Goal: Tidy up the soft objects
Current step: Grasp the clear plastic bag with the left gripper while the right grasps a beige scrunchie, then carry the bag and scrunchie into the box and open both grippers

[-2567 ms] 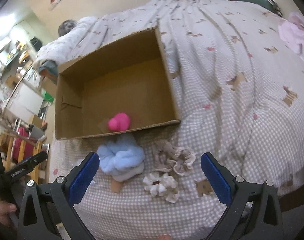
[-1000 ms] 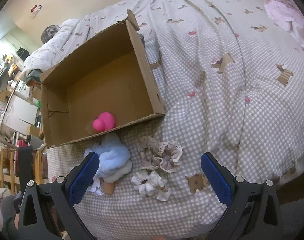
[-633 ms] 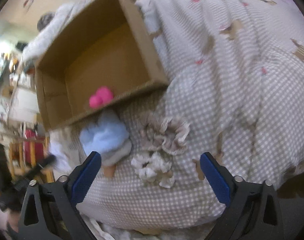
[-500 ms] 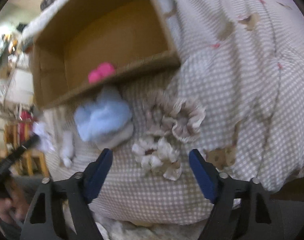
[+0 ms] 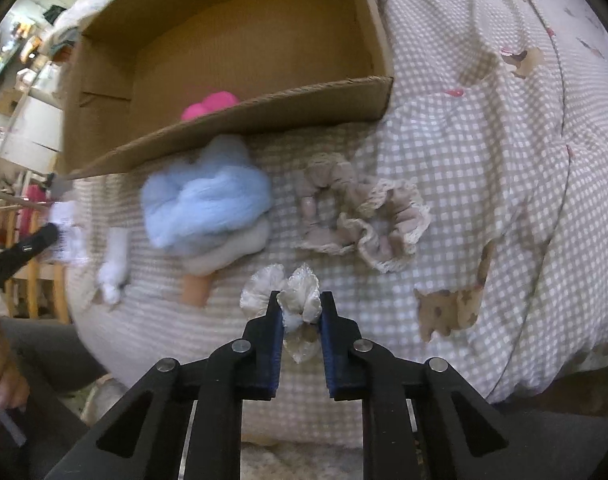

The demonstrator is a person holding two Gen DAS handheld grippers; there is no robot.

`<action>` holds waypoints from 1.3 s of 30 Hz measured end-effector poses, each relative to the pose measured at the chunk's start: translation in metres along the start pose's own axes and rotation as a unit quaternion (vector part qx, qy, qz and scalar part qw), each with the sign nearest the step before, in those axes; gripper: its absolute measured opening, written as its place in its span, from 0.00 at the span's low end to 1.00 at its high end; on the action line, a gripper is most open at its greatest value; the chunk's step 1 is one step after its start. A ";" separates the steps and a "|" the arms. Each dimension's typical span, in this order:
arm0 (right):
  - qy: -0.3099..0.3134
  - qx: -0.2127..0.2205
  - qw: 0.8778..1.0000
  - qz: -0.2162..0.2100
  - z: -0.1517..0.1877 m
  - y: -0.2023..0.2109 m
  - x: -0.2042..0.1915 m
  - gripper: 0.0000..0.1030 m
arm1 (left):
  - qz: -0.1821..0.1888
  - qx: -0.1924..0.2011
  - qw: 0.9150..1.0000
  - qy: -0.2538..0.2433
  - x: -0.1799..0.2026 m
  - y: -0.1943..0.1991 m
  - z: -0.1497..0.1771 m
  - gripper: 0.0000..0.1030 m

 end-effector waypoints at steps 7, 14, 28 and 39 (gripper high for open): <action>0.021 0.041 0.998 -0.042 0.007 0.048 -0.013 0.17 | 0.004 0.000 1.000 0.013 -0.004 0.014 0.004 0.12; 0.048 0.108 0.990 -0.077 -0.010 0.112 -0.023 0.17 | -0.002 0.040 0.999 -0.018 0.014 0.056 -0.009 0.12; 0.054 0.175 0.976 -0.117 -0.066 0.162 -0.044 0.17 | 0.004 0.085 0.995 -0.060 0.058 0.090 -0.071 0.12; 0.027 0.143 0.986 -0.085 -0.102 0.130 -0.032 0.17 | -0.022 0.037 0.995 -0.088 0.071 0.042 -0.092 0.12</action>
Point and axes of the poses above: each gripper's, at about its wrist camera, not at the fingertips, and y roughly against the way its jaws point, x to its right, z to its underside, the point moved 2 cm from there along -y, roughly the way its jaws point, and after that the axes turned 2 degrees about x, right-handed, at the moved point
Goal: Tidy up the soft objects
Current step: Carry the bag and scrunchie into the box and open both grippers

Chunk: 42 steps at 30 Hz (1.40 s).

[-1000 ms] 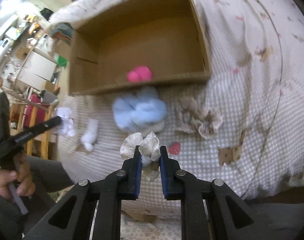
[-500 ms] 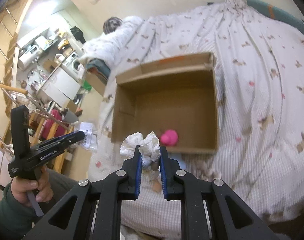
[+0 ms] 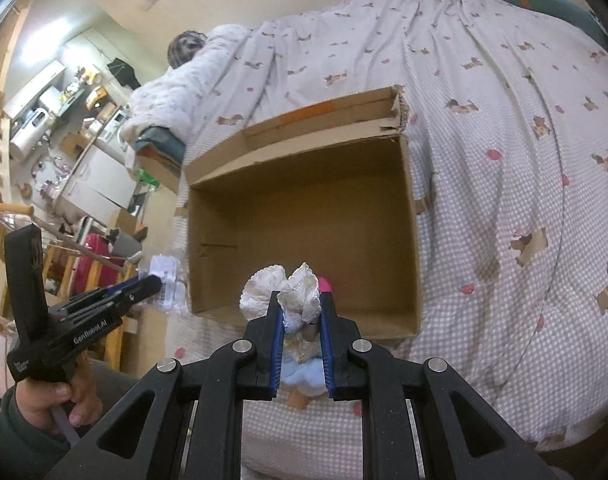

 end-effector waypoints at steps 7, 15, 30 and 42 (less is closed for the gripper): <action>0.011 -0.008 1.000 0.017 -0.018 -0.037 0.016 0.18 | -0.011 -0.027 0.999 -0.036 0.021 -0.053 -0.013 0.12; 0.037 -0.011 0.999 0.033 -0.017 -0.073 0.021 0.18 | -0.023 -0.044 0.997 -0.051 0.034 -0.099 -0.023 0.12; 0.055 -0.029 0.997 0.054 -0.007 -0.104 0.027 0.18 | -0.041 -0.036 0.997 -0.052 0.036 -0.128 -0.022 0.12; 0.045 -0.024 0.998 0.044 -0.014 -0.106 0.030 0.22 | -0.067 -0.034 0.997 -0.010 0.025 -0.121 -0.020 0.66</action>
Point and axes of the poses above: each gripper's, at about its wrist camera, not at the fingertips, and y roughly against the way its jaws point, x to its right, z to its underside, the point moved 2 cm from there along -y, roughly the way its jaws point, and after that the axes turned 2 degrees about x, right-handed, at the moved point
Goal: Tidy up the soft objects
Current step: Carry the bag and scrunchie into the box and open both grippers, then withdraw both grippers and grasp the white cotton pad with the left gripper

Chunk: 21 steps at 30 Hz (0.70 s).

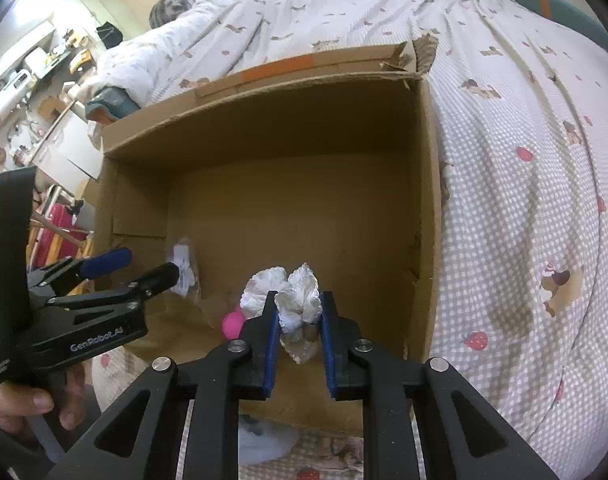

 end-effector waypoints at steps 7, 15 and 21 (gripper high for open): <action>0.002 0.040 0.999 -0.013 -0.001 0.016 -0.006 0.78 | -0.009 0.004 1.000 0.003 -0.002 0.007 0.000 0.66; 0.015 0.049 0.999 -0.007 0.011 0.032 -0.010 0.78 | -0.007 0.010 1.000 0.025 -0.012 0.032 0.013 0.66; 0.006 0.057 0.998 -0.001 0.026 0.046 -0.004 0.78 | -0.003 0.016 0.999 0.045 -0.021 0.047 0.028 0.66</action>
Point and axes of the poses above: each gripper's, at about its wrist camera, not at the fingertips, and y roughly against the way its jaws point, x to its right, z to its underside, the point moved 2 cm from there along -y, roughly the way its jaws point, and after that the axes turned 2 degrees about x, right-handed, at the moved point
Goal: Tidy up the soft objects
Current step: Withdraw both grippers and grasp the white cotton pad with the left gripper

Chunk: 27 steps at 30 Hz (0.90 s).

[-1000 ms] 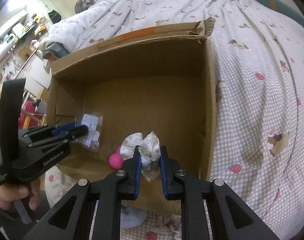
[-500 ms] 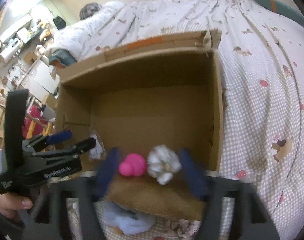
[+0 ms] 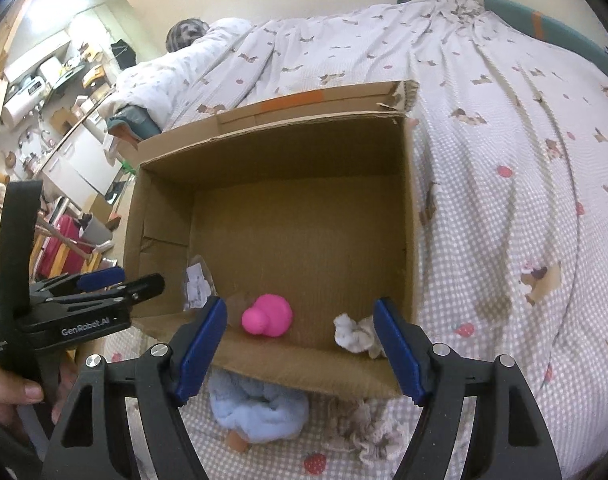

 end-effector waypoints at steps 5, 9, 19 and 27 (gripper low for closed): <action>-0.041 0.000 0.999 -0.013 0.009 0.007 0.008 0.78 | -0.007 0.014 1.000 -0.004 -0.011 0.020 0.010 0.66; -0.052 0.001 0.999 -0.007 0.020 0.014 0.009 0.78 | 0.009 0.018 1.000 0.004 -0.023 0.032 0.022 0.66; -0.042 -0.012 0.999 0.014 0.058 0.029 0.001 0.78 | 0.011 0.024 0.999 0.028 -0.054 0.047 0.060 0.66; -0.035 -0.002 0.999 0.023 0.072 0.040 -0.003 0.78 | 0.045 0.032 0.998 0.029 -0.060 0.053 0.081 0.66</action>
Point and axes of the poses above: each gripper's, at about its wrist camera, not at the fingertips, and y roughly against the way its jaws point, x to its right, z to its underside, the point moved 2 cm from there along -y, roughly the way its jaws point, and after that the axes turned 2 degrees about x, right-handed, at the moved point
